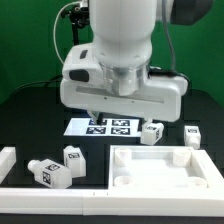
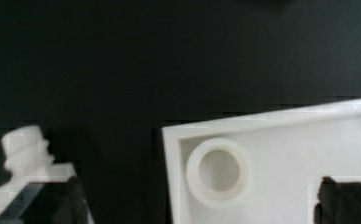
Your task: Assemble one leg
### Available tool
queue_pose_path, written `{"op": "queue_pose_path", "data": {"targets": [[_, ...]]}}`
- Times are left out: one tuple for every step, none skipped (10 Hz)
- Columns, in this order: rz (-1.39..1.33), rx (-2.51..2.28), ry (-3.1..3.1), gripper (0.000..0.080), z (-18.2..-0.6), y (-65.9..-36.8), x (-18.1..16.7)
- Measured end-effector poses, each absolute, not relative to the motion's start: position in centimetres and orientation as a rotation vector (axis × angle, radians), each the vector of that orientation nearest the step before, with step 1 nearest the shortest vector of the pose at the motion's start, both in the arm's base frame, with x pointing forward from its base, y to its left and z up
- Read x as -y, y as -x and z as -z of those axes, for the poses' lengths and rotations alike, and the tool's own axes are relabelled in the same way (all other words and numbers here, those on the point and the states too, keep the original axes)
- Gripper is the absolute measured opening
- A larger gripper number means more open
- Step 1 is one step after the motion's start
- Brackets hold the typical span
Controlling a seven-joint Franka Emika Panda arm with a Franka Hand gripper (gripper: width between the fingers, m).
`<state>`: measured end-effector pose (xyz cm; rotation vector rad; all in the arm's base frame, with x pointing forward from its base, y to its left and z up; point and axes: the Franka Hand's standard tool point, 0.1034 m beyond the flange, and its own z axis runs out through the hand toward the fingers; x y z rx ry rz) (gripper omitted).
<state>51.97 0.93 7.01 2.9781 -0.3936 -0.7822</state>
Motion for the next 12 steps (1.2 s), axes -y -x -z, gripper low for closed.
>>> {"op": "queue_pose_path", "data": {"targets": [[0.901, 0.48, -2.936, 0.0649, -7.0, -50.4, -2.7], [1.004, 0.559, -2.914, 0.0649, -6.9, -49.5, -4.1], [1.087, 0.625, -2.907, 0.0649, -7.1, -48.9, -5.1], [1.149, 0.638, -2.891, 0.0649, -7.2, -48.2, -5.1], [1.235, 0.645, -2.852, 0.0649, -7.2, -47.7, -4.6], [1.257, 0.652, -2.838, 0.0649, -6.8, -48.0, -4.2], [1.239, 0.655, -2.847, 0.0649, -6.6, -48.1, -4.0], [1.265, 0.691, -2.881, 0.0649, -6.1, -47.8, -3.4], [1.284, 0.794, -2.892, 0.0649, -5.2, -46.7, -3.3], [1.296, 0.861, -2.904, 0.0649, -4.5, -45.4, -3.9], [1.321, 0.883, -2.902, 0.0649, -4.4, -44.5, -4.3], [1.32, 0.869, -2.889, 0.0649, -4.5, -44.5, -4.5]]}}
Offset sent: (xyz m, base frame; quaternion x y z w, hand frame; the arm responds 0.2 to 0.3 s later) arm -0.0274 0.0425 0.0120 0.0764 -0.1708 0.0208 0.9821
